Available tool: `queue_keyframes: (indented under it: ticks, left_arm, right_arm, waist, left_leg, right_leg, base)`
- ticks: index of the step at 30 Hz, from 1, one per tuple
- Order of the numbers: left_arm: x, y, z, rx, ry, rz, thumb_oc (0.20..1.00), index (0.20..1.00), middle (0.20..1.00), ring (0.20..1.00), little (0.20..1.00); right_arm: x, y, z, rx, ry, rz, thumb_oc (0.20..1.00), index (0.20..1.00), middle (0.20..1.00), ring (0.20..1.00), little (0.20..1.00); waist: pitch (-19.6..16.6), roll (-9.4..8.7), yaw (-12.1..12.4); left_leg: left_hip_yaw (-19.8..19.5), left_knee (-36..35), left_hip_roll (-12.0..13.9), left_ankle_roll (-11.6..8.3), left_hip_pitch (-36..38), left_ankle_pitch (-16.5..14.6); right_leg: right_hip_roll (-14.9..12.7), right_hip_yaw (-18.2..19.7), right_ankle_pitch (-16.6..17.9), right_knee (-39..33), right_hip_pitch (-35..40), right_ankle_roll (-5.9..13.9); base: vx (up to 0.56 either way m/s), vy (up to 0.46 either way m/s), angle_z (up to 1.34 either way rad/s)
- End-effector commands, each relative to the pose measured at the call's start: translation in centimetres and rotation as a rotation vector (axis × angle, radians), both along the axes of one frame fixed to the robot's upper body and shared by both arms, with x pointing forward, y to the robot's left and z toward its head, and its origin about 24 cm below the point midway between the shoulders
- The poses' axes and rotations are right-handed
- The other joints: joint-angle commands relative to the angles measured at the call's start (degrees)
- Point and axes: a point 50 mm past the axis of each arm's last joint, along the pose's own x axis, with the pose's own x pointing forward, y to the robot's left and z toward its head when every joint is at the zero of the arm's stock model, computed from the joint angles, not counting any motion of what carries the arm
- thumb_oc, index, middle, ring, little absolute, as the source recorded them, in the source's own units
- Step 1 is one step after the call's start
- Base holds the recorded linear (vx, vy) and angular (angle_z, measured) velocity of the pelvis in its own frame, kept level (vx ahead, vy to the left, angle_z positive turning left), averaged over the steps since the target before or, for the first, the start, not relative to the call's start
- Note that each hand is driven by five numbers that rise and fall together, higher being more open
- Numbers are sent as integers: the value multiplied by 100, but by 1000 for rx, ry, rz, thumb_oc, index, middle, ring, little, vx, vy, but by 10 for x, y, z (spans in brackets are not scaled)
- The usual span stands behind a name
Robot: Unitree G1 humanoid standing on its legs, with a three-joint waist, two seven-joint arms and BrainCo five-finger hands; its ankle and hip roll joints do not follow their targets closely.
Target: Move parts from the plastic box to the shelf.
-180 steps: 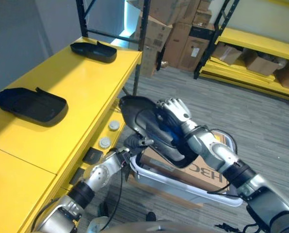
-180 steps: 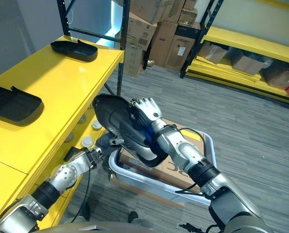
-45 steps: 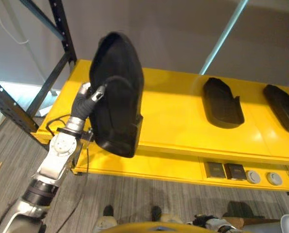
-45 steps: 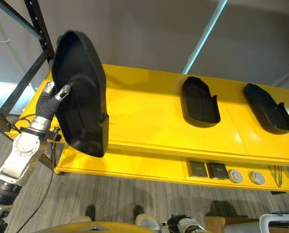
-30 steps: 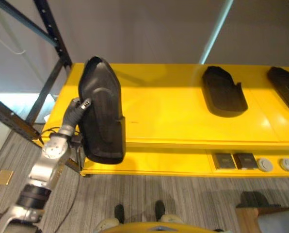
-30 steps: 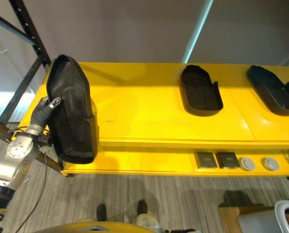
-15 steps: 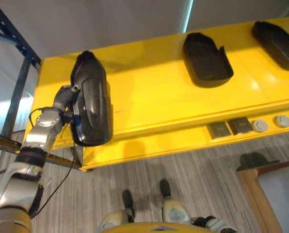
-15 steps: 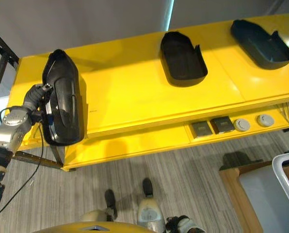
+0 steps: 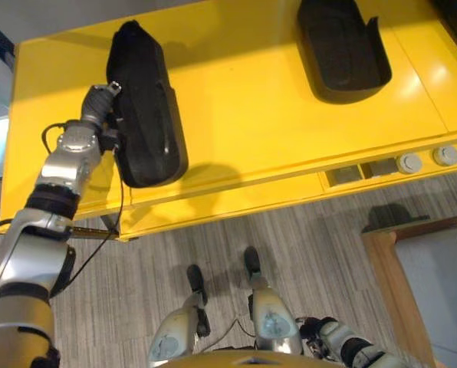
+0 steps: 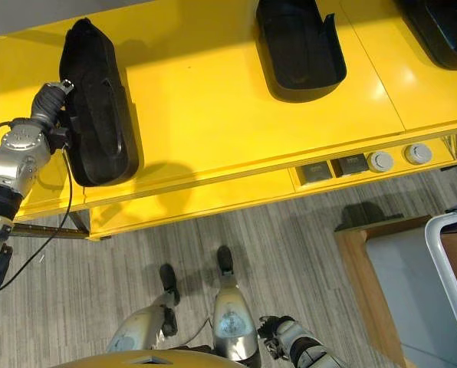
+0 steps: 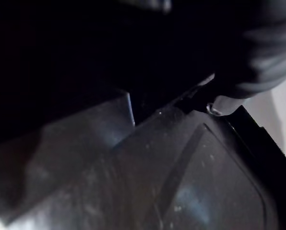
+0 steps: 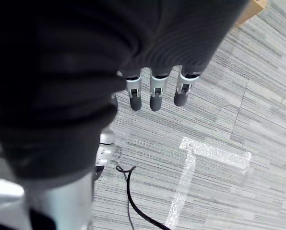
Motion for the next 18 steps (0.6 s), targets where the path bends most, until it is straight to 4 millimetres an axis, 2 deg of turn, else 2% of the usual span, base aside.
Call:
queue_keyframes:
  ticks: [1,3,5,6,7,12,15,18]
  left_arm:
    - [3,19,27,147,-29,121,200,200,200,200,200]
    - [3,19,28,172,-25,125,200,200,200,200,200]
    - [3,21,30,270,2,115,200,200,200,200,200]
    - [3,21,31,290,8,119,338,338,338,338,338]
    - [3,23,34,348,29,119,1000,1000,1000,1000,1000]
    - [2,27,35,352,36,158,1000,1000,1000,1000,1000]
    - [2,30,31,392,62,197,1000,1000,1000,1000,1000]
    - [3,28,25,350,75,231,1000,1000,1000,1000,1000]
  right_arm:
    - [23,-21,13,-61,-93,-77,1000,1000,1000,1000,1000]
    - [23,-22,13,-57,-81,-80,1000,1000,1000,1000,1000]
    - [21,-26,13,-56,-80,-97,1000,1000,1000,1000,1000]
    - [23,-27,14,-58,-87,-102,1000,1000,1000,1000,1000]
    - [24,-29,16,-55,-101,-119,1000,1000,1000,1000,1000]
    - [16,-31,12,-28,-44,-143,1000,1000,1000,1000,1000]
    - [5,-27,7,-4,8,-159,1000,1000,1000,1000,1000]
    - [-2,-24,3,8,22,-180,1000,1000,1000,1000,1000]
  waist:
    - [-53,173,-86]
    - [-32,179,-88]
    - [15,187,-87]
    - [20,189,-83]
    - [16,200,-77]
    - [-45,210,-86]
    - [-166,198,-73]
    - [-306,169,-53]
  left_leg:
    - [9,-3,159,-172,4,-90]
    - [9,-3,165,-181,-4,-85]
    - [20,-3,182,-197,0,-79]
    - [29,-3,186,-201,3,-74]
    - [39,-3,204,-217,8,-72]
    - [54,-3,215,-229,80,-76]
    - [63,-3,216,-228,182,-92]
    - [79,-3,226,-222,264,-111]
  right_leg:
    - [118,284,-157,80,-97,98]
    - [127,282,-155,82,-107,95]
    - [136,268,-160,78,-97,91]
    - [138,265,-161,77,-89,90]
    - [141,253,-172,71,-74,93]
    - [158,243,-194,65,3,92]
    - [162,221,-210,52,113,95]
    - [175,194,-235,36,215,98]
  base:
    - [-32,-12,-3]
    - [-20,-17,-5]
    - [-18,-31,-3]
    - [-20,-30,0]
    - [0,0,0]
    - [8,-1,0]
    - [49,-25,0]
    - [29,-38,1]
